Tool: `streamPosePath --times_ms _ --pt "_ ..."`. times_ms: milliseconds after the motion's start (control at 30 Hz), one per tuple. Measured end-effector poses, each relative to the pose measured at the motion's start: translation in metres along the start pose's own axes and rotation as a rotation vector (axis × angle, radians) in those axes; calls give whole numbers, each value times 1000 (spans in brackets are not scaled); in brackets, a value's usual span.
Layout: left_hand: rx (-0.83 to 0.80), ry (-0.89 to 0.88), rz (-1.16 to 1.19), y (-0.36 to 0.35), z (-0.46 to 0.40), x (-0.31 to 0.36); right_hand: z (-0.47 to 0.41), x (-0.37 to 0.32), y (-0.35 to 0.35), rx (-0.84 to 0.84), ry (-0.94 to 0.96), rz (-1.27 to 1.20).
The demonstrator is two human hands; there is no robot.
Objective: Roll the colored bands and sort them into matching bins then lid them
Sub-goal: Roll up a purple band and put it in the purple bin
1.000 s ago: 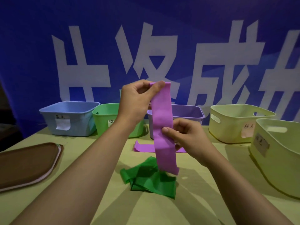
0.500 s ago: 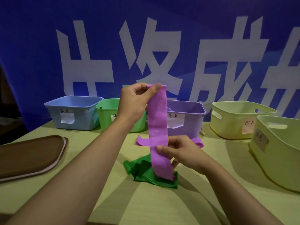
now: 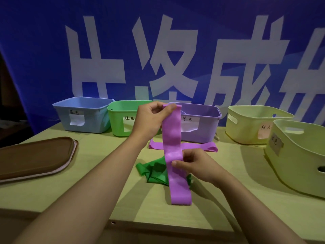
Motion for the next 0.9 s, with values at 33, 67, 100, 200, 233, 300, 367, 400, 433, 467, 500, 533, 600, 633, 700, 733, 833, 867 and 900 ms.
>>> streamPosePath --times_ms 33,67,100,200,233,300,367,400,433,467,500,533,600,633,700,733,833,867,900 --pt "-3 12 9 -1 2 -4 -2 2 5 37 16 17" --pt "-5 21 18 -2 3 -7 -4 2 10 65 29 12" --pt "-6 26 22 -3 4 -10 -5 2 14 84 31 -24" --pt "-22 29 26 -7 3 -20 -17 12 30 193 -8 -125" --pt "-28 28 29 -8 3 -24 -21 14 36 232 0 -136" --pt "-33 31 35 -11 0 -35 -29 11 42 275 47 -168" --pt "-35 43 47 -13 -2 -48 -37 8 46 309 76 -242" --pt "-39 46 50 -15 -2 -55 -40 4 47 327 90 -285" --pt "-46 42 50 -17 -2 -61 -45 2 48 347 104 -329" --pt "-52 38 48 -19 -2 -67 -49 0 48 366 116 -366" --pt "-55 39 51 -20 -2 -74 -54 0 47 384 125 -387" --pt "-54 47 60 -21 -2 -81 -59 0 46 401 132 -390" --pt "-43 69 87 -23 -4 -93 -70 3 42 418 142 -362" --pt "-33 77 97 -24 -6 -97 -76 5 40 413 141 -348" --pt "-10 81 107 -26 -11 -103 -85 10 34 383 140 -331" --pt "1 78 102 -26 -14 -105 -89 12 32 365 135 -322" --pt "29 73 101 -28 -28 -107 -92 24 23 314 96 -321" --pt "31 74 99 -29 -34 -107 -92 28 20 306 74 -316" --pt "29 74 89 -31 -41 -106 -90 32 17 297 45 -294"
Point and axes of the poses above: each hand's wrist, its own z-axis away from the middle knuckle, its own y-axis out of the back of the hand, x = y × z, the point moved 10 cm from there along -z, towards the middle knuckle, and after that the axes turned 11 degrees about x, right-handed, at the moved point
